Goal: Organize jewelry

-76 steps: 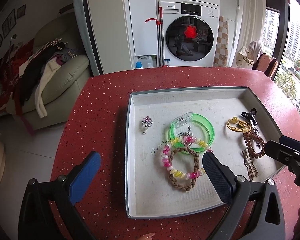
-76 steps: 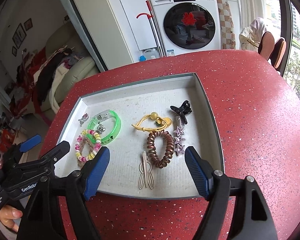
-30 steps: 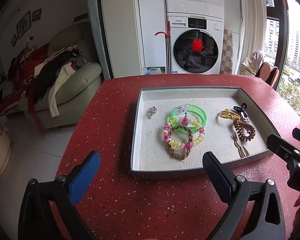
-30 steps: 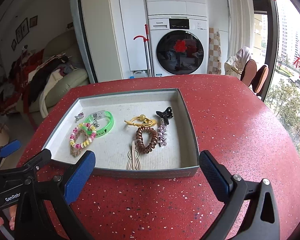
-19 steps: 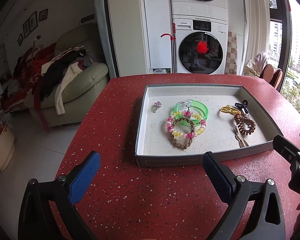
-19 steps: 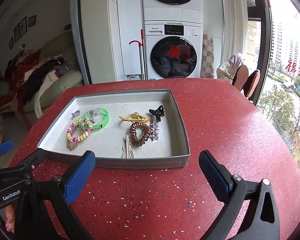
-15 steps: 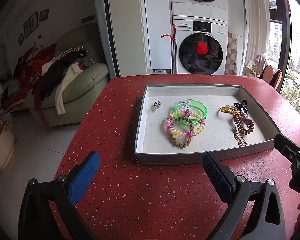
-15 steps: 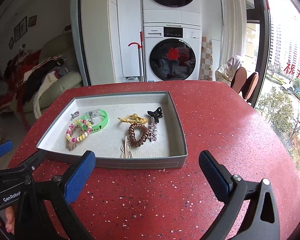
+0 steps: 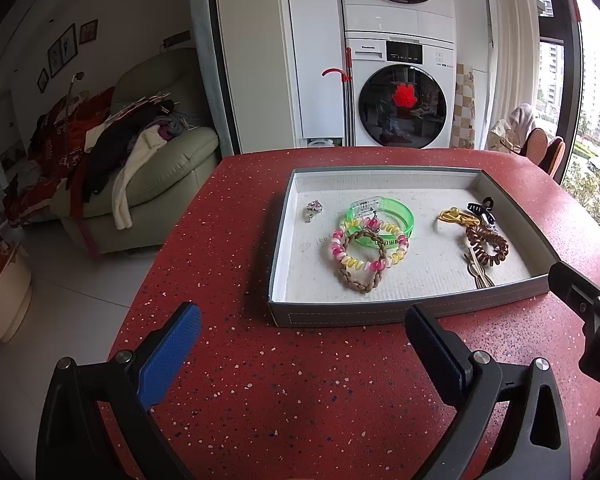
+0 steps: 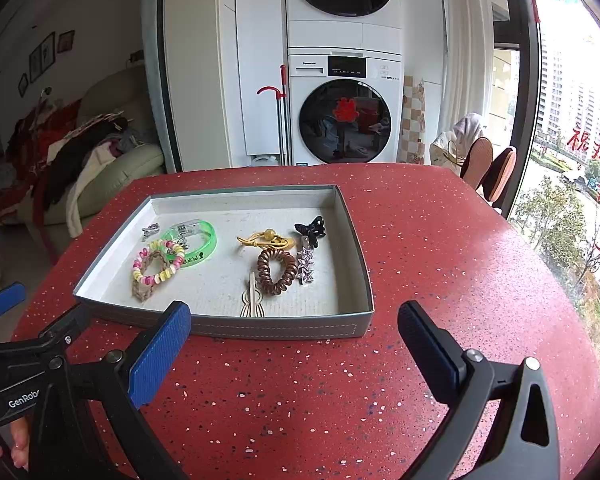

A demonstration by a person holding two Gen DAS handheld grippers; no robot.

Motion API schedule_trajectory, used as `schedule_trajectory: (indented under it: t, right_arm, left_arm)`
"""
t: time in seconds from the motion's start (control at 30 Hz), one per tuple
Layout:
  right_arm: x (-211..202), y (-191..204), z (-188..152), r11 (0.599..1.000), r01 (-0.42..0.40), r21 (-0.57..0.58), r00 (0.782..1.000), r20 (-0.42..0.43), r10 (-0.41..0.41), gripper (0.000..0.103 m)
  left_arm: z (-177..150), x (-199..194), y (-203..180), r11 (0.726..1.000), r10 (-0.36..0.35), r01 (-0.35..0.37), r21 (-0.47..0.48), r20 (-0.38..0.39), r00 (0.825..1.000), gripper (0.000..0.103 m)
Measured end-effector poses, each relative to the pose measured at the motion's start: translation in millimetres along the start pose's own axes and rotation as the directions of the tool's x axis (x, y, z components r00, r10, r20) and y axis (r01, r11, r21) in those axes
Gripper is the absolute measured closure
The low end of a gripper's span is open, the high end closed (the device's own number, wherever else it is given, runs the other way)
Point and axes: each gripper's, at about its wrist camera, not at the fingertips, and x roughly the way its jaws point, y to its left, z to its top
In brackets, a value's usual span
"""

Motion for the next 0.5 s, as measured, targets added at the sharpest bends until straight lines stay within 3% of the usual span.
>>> schedule_trajectory:
  t: [0.5]
  right_arm:
    - [-0.1, 0.2, 0.1, 1.0, 0.001, 0.0, 1.0, 0.0, -0.001, 0.0]
  left_arm:
    - [0.3, 0.0, 0.9, 1.0, 0.0, 0.0, -0.001, -0.001, 1.0, 0.0]
